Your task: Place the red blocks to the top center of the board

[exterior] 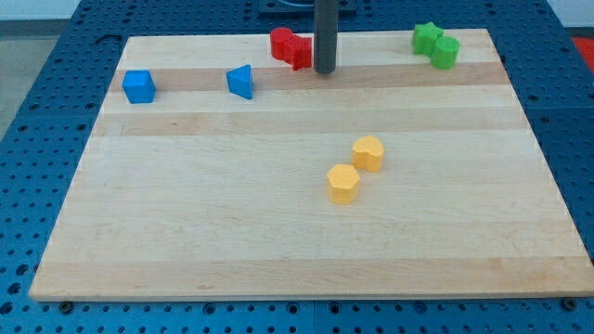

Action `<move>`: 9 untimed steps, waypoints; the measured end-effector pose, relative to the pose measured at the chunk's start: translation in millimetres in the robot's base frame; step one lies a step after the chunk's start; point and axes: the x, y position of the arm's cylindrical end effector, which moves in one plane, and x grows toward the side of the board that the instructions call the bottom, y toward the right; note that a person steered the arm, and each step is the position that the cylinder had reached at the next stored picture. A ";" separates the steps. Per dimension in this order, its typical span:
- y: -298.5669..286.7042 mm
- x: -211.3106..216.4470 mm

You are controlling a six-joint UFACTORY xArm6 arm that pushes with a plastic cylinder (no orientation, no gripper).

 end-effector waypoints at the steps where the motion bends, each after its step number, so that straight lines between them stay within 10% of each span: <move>1: -17.1 5.5; 5: -36.9 -18.2; 9: -0.9 60.7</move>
